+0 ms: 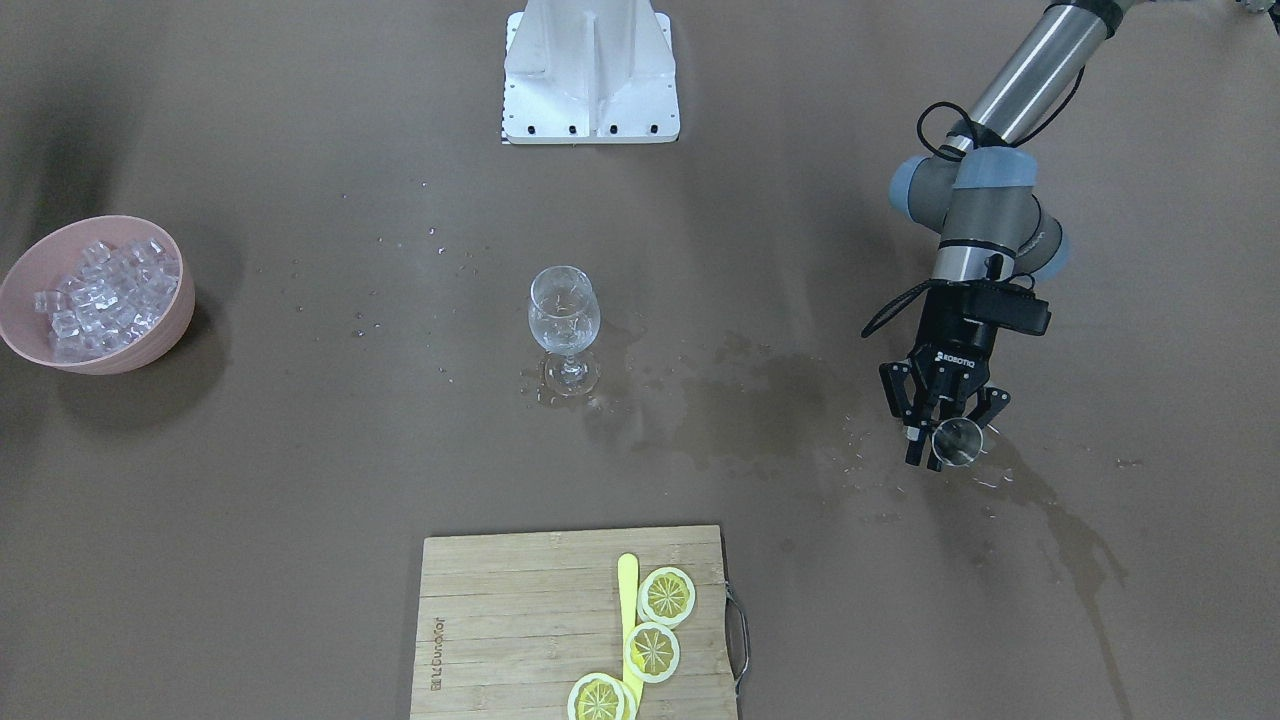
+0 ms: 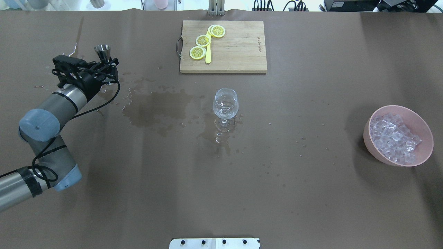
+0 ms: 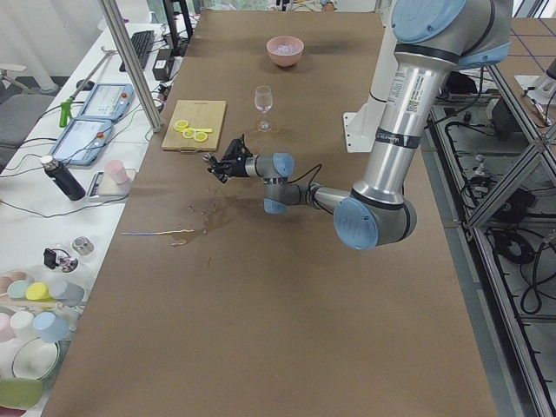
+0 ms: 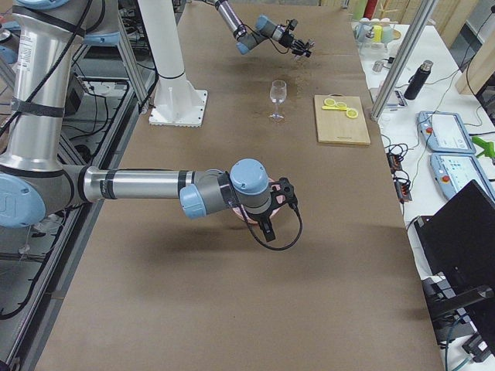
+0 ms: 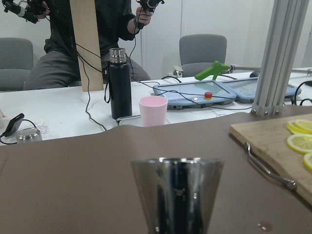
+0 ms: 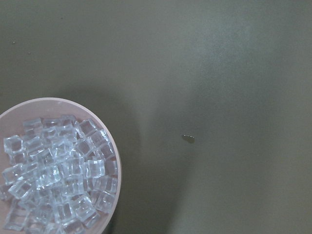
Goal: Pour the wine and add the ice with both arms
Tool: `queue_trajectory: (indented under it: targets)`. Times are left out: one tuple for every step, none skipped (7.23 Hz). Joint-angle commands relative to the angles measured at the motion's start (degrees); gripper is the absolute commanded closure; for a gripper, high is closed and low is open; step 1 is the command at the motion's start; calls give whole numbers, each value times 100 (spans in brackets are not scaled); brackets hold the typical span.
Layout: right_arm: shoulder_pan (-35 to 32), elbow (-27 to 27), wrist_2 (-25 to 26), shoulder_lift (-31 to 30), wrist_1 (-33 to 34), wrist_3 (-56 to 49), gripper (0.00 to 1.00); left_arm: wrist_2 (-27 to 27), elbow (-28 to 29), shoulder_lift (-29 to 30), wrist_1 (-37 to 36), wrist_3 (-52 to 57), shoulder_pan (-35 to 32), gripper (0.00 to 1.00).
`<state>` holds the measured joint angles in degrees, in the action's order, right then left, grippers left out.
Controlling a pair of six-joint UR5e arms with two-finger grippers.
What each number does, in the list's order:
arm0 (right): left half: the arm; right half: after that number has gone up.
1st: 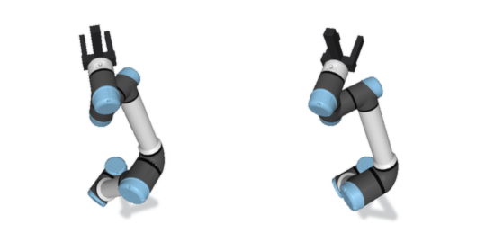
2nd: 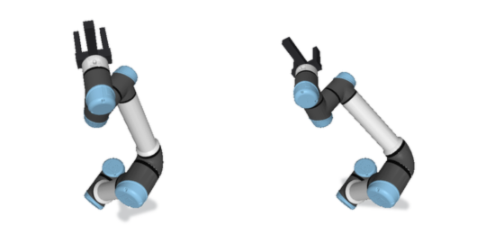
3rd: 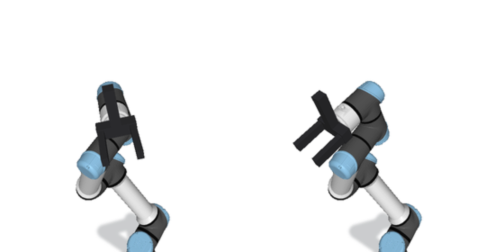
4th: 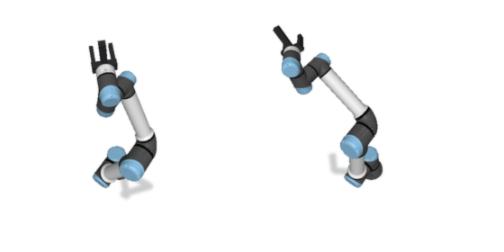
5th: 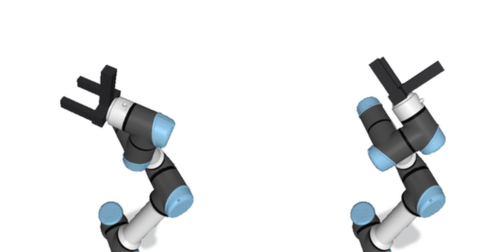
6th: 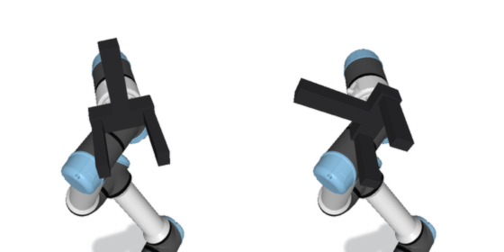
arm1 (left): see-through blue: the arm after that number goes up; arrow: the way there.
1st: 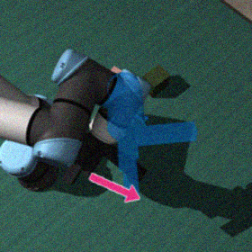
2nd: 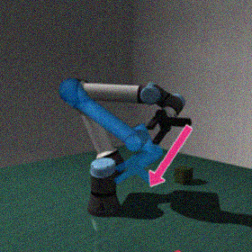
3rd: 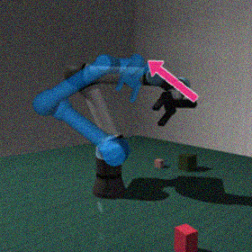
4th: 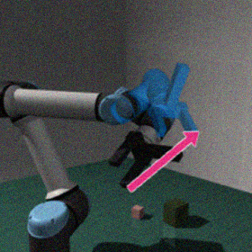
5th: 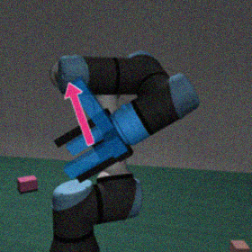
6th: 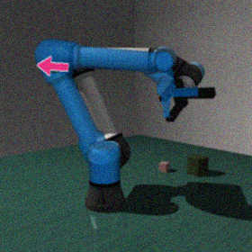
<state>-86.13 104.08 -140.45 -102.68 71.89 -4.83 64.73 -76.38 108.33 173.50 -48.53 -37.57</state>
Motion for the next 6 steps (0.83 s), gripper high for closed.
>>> queue_trajectory:
  targets:
    - [0, 7, 0, 11, 9, 17, 0, 22, -446, 100, -9, -25, 13, 100]
    - [0, -11, 0, 11, 18, 18, 0, 5, -448, 118, 61, -25, 39, 100]
    - [0, -20, -9, 3, 35, 26, 0, 13, -448, 40, 70, 27, 39, 100]
    - [0, -20, -52, 3, 44, 26, 0, -21, -422, 40, 61, 45, 74, 100]
    - [-9, -28, -140, 3, 62, 26, 0, -22, -500, 31, -17, 63, 83, 100]
    - [-9, -37, -141, -15, 62, 44, 0, 13, -623, 100, -166, 63, 127, 100]
